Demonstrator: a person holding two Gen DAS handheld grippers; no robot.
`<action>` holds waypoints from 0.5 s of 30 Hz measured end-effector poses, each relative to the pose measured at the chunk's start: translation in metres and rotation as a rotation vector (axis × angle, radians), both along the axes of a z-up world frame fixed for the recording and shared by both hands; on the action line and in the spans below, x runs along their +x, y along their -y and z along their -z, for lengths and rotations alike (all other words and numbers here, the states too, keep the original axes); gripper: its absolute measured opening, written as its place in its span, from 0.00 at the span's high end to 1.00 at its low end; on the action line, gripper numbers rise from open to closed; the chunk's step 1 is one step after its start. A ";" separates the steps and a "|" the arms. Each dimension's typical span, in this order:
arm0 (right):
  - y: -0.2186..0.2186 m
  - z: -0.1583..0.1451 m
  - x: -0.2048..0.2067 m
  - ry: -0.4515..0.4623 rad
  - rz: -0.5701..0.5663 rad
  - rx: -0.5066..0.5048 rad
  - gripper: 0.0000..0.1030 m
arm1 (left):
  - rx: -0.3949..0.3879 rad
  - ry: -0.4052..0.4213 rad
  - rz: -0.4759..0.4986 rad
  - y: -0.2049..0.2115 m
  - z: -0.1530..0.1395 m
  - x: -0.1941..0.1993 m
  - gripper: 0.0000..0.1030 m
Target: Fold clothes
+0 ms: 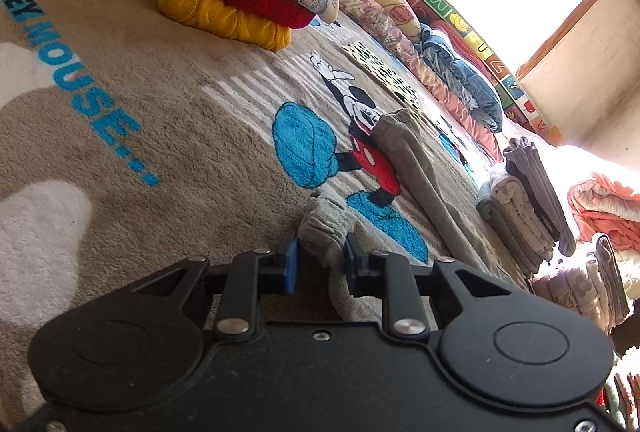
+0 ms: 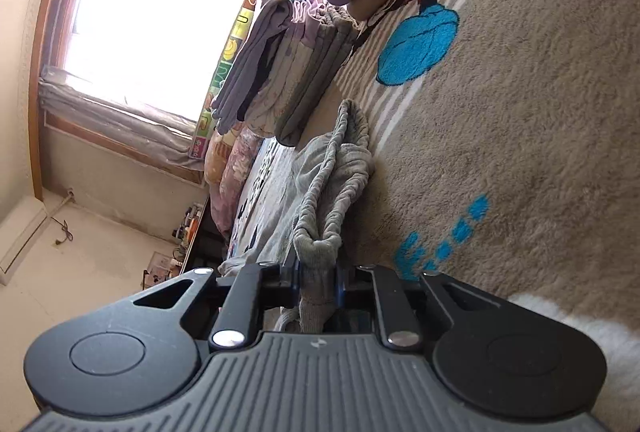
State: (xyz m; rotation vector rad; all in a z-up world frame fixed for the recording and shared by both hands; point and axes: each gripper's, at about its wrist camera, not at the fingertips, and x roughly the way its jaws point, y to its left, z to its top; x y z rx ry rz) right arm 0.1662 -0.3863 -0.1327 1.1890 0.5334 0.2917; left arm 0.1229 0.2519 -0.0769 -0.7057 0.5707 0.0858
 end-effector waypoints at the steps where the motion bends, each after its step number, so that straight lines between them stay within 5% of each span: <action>1: 0.007 -0.001 -0.006 0.001 0.012 0.022 0.84 | 0.005 0.007 0.010 0.001 -0.003 -0.004 0.79; 12: 0.039 0.006 -0.060 -0.066 0.030 -0.044 0.84 | 0.047 -0.055 0.018 0.001 0.003 -0.035 0.79; 15: 0.045 0.006 -0.063 -0.072 0.033 -0.100 0.84 | 0.079 -0.138 0.009 0.003 0.013 -0.030 0.72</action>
